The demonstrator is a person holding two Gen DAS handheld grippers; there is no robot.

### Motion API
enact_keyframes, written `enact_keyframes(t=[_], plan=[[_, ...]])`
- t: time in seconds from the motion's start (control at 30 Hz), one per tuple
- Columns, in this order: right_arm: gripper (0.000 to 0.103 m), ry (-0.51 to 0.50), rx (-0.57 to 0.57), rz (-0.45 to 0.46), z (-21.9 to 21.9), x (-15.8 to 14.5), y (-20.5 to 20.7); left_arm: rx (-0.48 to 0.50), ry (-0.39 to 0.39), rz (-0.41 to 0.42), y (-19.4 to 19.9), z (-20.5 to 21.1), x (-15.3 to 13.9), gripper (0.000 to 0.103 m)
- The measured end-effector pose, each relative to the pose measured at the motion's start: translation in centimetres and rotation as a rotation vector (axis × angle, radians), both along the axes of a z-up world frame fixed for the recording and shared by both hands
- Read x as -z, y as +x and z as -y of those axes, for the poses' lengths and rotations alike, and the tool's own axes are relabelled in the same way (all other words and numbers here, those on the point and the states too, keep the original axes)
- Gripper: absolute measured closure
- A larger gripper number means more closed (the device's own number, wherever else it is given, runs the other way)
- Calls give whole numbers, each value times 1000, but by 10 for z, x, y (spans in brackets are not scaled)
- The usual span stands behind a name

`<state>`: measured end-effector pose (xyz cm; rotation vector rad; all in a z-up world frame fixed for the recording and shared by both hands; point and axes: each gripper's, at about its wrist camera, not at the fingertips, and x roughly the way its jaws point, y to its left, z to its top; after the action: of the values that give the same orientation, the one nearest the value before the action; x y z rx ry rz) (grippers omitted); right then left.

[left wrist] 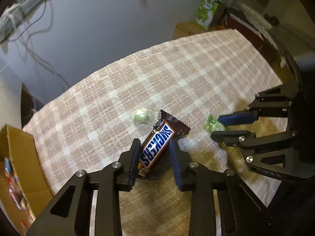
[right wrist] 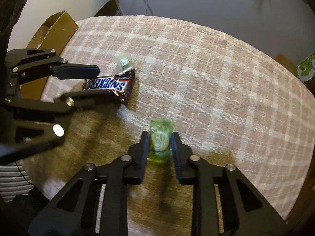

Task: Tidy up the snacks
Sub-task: 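Close the left gripper on the Snickers bar while the right closes on the light green candy, then carry the Snickers bar and green candy over the box and open both grippers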

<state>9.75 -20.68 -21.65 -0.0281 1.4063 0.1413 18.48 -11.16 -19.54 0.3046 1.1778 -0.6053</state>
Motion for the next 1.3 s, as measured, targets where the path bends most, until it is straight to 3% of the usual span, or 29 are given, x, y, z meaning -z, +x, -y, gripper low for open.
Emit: enact_keyframes(t=[0.13,0.37,0.5,0.63,0.73,1.0,1.3], plan=[[81,-5,-15,-2,1,-1,-2,-2,11,25,-8,-1,-1,86],[82,4,-19,-5,3,-1,-6,53,34,19,-10,8,-1,85],[82,13,-7,-6,4,-2,-5,74,43,4,-4,17,4,64],[82,19,6,-8,9,-4,-6,83,55,-12,-4,23,15,64],[82,18,13,-10,13,-3,-7,47,53,6,-3,22,18,76],[82,37,7,22,12,-16,-5,-25,-10,0,-11,4,5,76],[82,66,-27,82,16,-58,0,-144,-100,44,-25,-28,-34,76]])
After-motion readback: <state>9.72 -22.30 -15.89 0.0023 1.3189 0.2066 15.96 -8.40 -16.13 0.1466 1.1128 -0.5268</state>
